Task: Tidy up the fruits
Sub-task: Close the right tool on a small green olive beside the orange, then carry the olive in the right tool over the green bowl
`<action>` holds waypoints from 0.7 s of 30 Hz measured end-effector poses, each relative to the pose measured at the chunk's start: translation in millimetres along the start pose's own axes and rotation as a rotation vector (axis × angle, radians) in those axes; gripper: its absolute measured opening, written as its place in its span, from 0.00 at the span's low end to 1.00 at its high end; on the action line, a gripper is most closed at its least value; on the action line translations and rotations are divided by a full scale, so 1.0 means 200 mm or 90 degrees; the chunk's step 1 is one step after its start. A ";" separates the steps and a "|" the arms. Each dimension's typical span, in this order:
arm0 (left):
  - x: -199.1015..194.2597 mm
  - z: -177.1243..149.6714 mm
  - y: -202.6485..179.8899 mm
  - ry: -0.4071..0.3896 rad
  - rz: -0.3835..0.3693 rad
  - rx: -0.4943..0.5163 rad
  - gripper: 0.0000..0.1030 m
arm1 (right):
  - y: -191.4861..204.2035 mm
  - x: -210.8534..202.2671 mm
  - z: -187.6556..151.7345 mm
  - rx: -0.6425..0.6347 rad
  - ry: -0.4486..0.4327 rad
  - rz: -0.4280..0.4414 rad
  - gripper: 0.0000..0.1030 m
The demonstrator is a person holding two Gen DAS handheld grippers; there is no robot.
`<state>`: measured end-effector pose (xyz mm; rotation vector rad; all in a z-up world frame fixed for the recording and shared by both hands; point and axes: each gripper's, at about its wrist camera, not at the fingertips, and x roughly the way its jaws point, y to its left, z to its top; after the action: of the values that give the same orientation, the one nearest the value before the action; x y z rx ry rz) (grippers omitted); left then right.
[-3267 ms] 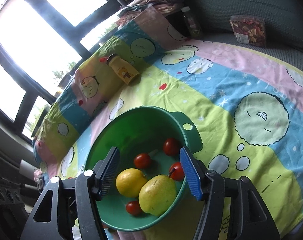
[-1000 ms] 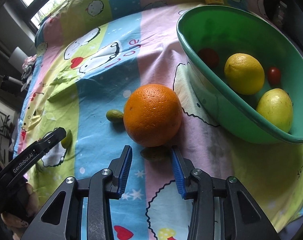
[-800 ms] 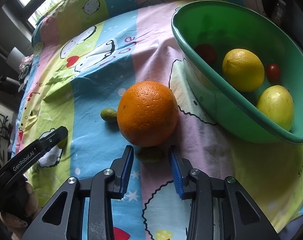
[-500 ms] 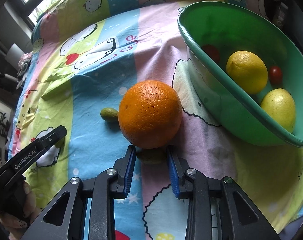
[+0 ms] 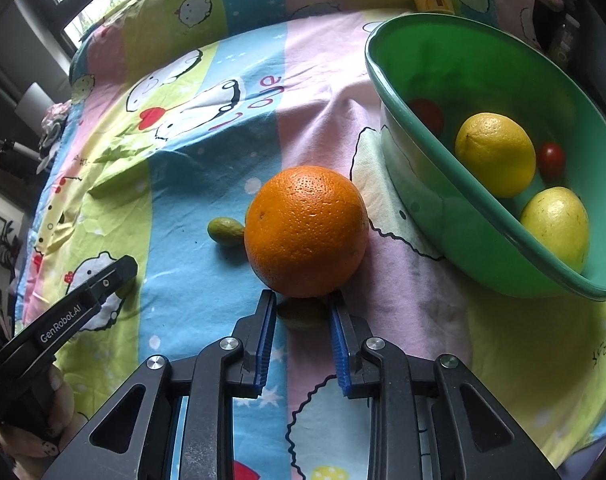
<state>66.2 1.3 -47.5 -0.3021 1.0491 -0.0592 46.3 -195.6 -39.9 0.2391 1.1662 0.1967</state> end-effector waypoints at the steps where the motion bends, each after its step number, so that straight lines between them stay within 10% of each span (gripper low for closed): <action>1: 0.00 0.00 0.00 0.000 0.000 -0.001 0.18 | 0.00 0.00 0.00 -0.003 0.004 0.003 0.27; 13: -0.03 -0.01 -0.01 -0.003 -0.002 -0.005 0.18 | 0.06 0.04 -0.01 -0.036 0.001 -0.035 0.19; 21: -0.11 -0.02 -0.02 -0.025 -0.026 -0.005 0.18 | 0.04 -0.02 -0.01 -0.015 -0.003 0.041 0.19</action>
<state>52.7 1.9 -29.8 -0.3302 1.0045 -0.0856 42.5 -189.8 -34.9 0.2560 1.1512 0.2658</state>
